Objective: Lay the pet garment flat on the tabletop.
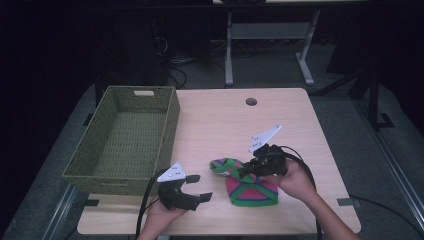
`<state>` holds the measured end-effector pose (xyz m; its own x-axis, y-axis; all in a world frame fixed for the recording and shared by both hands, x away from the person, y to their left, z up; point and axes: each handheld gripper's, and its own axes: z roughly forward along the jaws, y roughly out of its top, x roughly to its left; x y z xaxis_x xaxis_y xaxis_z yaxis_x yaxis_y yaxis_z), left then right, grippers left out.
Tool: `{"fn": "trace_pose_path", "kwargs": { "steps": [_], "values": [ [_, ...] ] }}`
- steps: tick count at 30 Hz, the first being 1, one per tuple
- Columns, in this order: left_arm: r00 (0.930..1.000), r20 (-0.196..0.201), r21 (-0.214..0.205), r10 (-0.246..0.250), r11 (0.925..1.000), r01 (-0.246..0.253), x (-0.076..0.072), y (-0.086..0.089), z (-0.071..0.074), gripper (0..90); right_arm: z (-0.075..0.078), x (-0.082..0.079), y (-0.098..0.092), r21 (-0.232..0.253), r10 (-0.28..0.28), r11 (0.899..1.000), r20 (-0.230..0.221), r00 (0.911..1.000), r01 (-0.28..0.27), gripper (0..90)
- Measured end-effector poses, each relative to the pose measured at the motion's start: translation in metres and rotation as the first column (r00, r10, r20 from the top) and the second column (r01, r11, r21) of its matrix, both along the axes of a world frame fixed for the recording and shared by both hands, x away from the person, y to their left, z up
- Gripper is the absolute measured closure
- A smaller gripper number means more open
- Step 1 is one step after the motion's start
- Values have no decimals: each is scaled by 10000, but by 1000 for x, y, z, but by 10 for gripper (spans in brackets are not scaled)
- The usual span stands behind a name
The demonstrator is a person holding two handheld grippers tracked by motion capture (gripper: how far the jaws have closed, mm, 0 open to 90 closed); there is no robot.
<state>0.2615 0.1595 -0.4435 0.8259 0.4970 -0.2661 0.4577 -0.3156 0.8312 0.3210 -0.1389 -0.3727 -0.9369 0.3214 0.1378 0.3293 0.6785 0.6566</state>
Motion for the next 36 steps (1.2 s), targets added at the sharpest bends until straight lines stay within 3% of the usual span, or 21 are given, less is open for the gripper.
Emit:
{"fn": "trace_pose_path", "kwargs": {
  "steps": [11,17,25,29,30,32,36],
  "values": [
    [9997,-200,95,-102,9999,104,14,-7,-5,214,16,2,-14,267,-35,9996,54,10000,34,834],
    [9999,-114,504,-72,9987,78,23,-11,-8,211,21,3,-16,364,-23,9993,173,9998,17,834],
    [9996,-34,475,285,9985,-283,39,-21,-13,244,30,1,-24,585,-10,9983,261,9997,-5,834],
    [9997,31,331,232,9992,-233,43,-24,-14,247,32,1,-27,601,23,9982,372,9993,-46,834],
    [9999,37,-168,126,9998,-125,47,-24,-13,265,33,0,-29,707,-22,9975,278,9996,2,833],
    [9999,148,-369,46,9993,-41,50,-26,-13,292,34,0,-31,775,-7,9970,297,9996,-16,833],
    [9995,68,-478,-298,9984,301,57,-29,-15,316,33,1,-34,793,-32,9969,268,9996,11,833]
  ]
}}
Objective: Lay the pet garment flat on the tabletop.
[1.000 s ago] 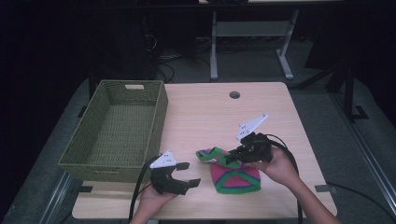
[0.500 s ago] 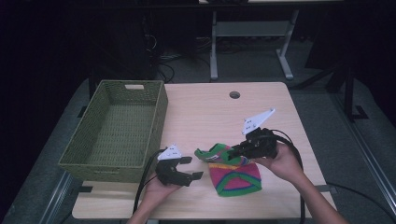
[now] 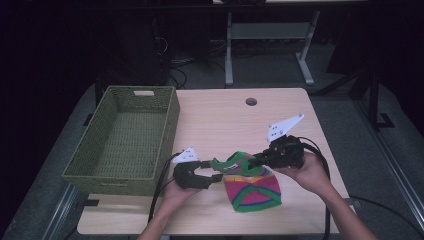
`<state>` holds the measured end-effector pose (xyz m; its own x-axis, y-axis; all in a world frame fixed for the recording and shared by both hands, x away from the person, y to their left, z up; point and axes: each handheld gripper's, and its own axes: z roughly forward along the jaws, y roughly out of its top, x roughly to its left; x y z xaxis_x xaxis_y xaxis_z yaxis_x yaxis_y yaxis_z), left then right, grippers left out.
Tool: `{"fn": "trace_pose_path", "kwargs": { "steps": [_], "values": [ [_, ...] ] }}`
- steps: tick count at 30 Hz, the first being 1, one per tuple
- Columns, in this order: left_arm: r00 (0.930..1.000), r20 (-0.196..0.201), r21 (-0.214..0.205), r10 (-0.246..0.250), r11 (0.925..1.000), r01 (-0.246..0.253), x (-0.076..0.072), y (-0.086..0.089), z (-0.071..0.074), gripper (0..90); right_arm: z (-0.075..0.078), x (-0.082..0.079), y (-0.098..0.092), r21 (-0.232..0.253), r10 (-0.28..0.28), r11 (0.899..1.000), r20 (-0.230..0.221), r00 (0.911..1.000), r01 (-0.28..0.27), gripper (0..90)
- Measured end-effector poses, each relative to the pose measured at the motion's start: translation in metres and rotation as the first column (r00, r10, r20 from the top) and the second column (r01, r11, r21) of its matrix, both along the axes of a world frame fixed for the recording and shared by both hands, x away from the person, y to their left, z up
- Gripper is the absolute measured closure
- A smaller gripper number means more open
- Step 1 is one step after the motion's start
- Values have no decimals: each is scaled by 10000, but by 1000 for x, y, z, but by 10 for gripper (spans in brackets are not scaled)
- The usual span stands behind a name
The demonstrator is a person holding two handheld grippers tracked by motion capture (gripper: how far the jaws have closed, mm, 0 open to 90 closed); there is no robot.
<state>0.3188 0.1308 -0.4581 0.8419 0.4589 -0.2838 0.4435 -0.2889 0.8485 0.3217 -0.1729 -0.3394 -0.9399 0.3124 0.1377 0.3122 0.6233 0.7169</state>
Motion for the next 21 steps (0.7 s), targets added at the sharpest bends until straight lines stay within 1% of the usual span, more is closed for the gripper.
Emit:
{"fn": "trace_pose_path", "kwargs": {
  "steps": [3,4,5,6,7,8,12,13,16,18,19,20,21],
  "values": [
    [10000,-53,24,-47,10000,47,2,-2,-2,398,-1,1,-2,6,-41,10000,-9,10000,41,833],
    [9999,-104,16,-109,9999,109,2,-3,-4,441,-1,1,-3,55,-93,9999,-81,9999,94,833],
    [9996,-165,23,-207,9998,207,3,-3,-5,441,-1,1,-3,55,-93,9999,-81,9999,94,833],
    [9996,-200,33,-204,9998,204,3,-5,-6,481,-1,2,-5,75,-140,9999,-80,9999,141,833],
    [9995,-160,109,-264,9996,265,3,-6,-7,511,-1,2,-6,87,-142,9999,-80,9999,143,833],
    [9993,-172,47,-338,9994,339,4,-6,-7,553,-2,3,-6,63,-161,9998,-55,9999,162,832],
    [9992,-48,131,-403,9991,404,5,-5,-6,646,-2,3,-8,70,-237,9997,-81,9997,237,832],
    [9993,-71,22,-380,9993,380,5,-5,-6,672,-3,3,-9,72,-255,9996,-65,9997,255,832],
    [9990,-5,-12,-450,9990,450,4,-4,-4,716,-3,3,-11,97,-319,9994,-120,9994,320,832],
    [9992,-6,-87,-388,9992,388,4,-3,-3,718,-3,3,-13,41,-336,9994,-27,9994,336,832],
    [9993,-28,-94,-386,9992,386,4,-3,-2,727,-4,2,-13,79,-383,9992,-55,9993,383,831],
    [9993,-17,-9,-383,9993,383,4,-3,-1,731,-5,2,-14,28,-420,9991,-20,9991,420,830],
    [9993,-17,-9,-383,9993,383,4,-3,-1,743,-5,2,-14,28,-420,9991,-20,9991,420,830]
  ]
}}
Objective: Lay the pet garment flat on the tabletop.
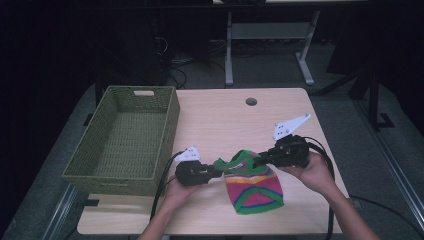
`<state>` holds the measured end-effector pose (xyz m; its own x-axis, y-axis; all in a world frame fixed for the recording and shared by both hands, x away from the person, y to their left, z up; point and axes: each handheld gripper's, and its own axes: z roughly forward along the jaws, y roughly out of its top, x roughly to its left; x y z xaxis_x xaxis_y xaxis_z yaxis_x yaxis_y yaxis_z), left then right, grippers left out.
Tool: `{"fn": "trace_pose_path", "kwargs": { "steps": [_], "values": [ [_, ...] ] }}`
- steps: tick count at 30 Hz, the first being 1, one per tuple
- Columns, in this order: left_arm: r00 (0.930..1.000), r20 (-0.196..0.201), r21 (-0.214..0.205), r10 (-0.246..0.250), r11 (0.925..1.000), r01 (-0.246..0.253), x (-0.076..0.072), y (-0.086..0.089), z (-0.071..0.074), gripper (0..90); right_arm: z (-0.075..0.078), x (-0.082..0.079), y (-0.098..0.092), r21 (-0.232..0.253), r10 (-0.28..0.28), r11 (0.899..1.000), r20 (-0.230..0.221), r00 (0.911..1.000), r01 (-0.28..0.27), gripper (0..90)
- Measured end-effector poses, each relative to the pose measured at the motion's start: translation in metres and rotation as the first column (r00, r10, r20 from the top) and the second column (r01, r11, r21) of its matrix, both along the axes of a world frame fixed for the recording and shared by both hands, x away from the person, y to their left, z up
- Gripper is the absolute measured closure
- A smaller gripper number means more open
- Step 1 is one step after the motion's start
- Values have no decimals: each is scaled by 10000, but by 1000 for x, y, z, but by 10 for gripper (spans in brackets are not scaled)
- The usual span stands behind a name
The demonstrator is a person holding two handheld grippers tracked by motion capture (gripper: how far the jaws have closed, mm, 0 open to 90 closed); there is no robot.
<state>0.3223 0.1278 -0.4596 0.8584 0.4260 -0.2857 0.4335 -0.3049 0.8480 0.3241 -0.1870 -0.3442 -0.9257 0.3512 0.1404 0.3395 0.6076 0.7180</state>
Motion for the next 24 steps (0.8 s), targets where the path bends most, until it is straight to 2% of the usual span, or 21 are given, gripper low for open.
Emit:
{"fn": "trace_pose_path", "kwargs": {
  "steps": [6,9,13,24],
  "values": [
    [9999,148,159,-47,9999,45,-1,-2,11,801,-11,0,-8,-8,-241,9997,-226,9995,241,830],
    [9997,220,354,-45,9994,37,-3,-5,17,813,-11,0,-11,74,-284,9996,-293,9992,287,830],
    [9997,253,297,-13,9996,5,-3,-5,21,824,-11,-1,-14,72,-370,9993,-275,9989,372,830],
    [9988,461,664,149,9976,-179,6,-5,42,838,-11,2,-18,78,-558,9984,-256,9981,561,829]
  ]
}}
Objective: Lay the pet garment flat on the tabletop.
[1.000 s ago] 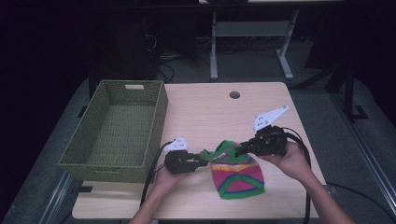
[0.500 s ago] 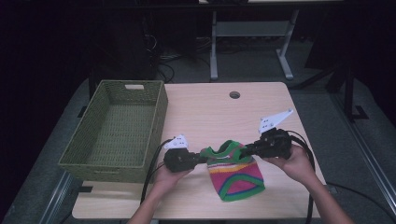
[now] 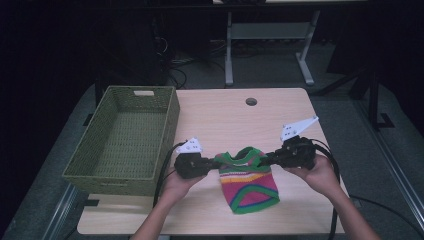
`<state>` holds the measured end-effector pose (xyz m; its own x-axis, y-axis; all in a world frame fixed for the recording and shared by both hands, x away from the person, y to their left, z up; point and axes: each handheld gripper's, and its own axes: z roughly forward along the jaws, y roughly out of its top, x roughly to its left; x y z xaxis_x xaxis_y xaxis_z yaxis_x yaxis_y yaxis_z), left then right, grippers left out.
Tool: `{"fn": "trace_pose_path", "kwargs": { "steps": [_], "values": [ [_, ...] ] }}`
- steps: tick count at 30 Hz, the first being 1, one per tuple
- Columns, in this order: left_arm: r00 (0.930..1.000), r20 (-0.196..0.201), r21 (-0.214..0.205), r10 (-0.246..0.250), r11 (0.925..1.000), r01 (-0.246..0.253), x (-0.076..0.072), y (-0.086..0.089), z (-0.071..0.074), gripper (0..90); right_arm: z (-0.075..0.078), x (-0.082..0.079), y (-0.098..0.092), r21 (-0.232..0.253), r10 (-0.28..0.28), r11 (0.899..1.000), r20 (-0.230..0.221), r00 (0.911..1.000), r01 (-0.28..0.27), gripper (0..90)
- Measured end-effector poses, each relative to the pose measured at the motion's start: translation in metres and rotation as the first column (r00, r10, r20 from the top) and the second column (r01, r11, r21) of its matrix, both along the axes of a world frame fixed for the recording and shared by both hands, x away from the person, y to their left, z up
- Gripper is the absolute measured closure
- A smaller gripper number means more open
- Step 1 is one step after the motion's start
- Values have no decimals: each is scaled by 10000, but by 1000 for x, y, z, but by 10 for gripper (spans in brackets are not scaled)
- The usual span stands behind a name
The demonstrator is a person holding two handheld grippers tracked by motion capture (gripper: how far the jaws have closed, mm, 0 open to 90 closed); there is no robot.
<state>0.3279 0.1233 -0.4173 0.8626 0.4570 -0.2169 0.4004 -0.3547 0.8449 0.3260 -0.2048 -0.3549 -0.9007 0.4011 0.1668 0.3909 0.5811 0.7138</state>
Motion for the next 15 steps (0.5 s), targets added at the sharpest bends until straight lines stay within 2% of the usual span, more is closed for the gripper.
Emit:
{"fn": "trace_pose_path", "kwargs": {
  "steps": [5,7,8,15],
  "values": [
    [9996,-4,54,275,9996,-275,10,-1,10,838,-2,5,1,-20,-197,9998,-82,9998,197,829],
    [9995,3,15,316,9995,-316,10,-1,11,838,-2,5,1,-30,-242,9997,-131,9996,242,830],
    [9993,16,244,363,9990,-363,12,-3,11,838,-3,6,1,-78,-253,9997,-135,9996,252,829],
    [9977,-6,430,683,9967,-682,20,-8,7,838,-7,11,-1,-194,-425,9989,-225,9988,420,829]
  ]
}}
